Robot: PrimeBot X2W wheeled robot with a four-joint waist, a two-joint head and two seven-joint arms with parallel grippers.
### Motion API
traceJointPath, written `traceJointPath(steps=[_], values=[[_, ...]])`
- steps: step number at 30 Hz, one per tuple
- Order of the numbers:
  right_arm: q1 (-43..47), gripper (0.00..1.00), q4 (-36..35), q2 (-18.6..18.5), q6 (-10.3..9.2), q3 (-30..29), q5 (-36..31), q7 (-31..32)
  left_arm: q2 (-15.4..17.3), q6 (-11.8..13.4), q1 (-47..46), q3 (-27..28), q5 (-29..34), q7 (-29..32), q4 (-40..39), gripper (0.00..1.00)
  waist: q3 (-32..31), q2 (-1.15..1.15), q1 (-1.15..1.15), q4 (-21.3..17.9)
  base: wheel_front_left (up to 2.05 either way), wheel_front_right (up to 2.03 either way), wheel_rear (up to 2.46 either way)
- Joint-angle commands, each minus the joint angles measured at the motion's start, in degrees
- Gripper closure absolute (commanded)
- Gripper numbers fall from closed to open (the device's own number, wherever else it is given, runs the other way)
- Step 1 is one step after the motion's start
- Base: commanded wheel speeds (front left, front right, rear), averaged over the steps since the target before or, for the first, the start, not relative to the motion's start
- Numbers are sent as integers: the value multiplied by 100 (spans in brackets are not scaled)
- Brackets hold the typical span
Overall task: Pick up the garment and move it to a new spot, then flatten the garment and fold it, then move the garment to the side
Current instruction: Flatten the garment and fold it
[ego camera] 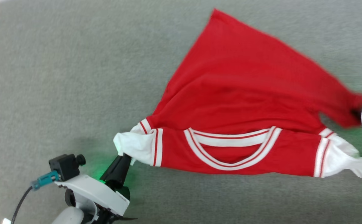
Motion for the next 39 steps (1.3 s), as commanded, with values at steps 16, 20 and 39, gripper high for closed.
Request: traceJointPath(steps=[16, 20, 39], values=[[3343, 100, -2491, -67, -9, -167, 684, 1284, 260, 265, 265, 28, 60, 96, -331, 100, -529, 0, 0, -729, 0, 0, 0], [3518, 100, -2464, -54, -9, 96, 804, 1137, 291, 276, 256, 41, 65, 118, -368, 100, -497, 0, 0, -769, 0, 0, 0], [1462, 0, -3087, -137, -9, -762, 45, 144, 122, 144, -22, -99, 117, 133, -295, 100, -203, 0, 0, -423, 0, 0, 0]])
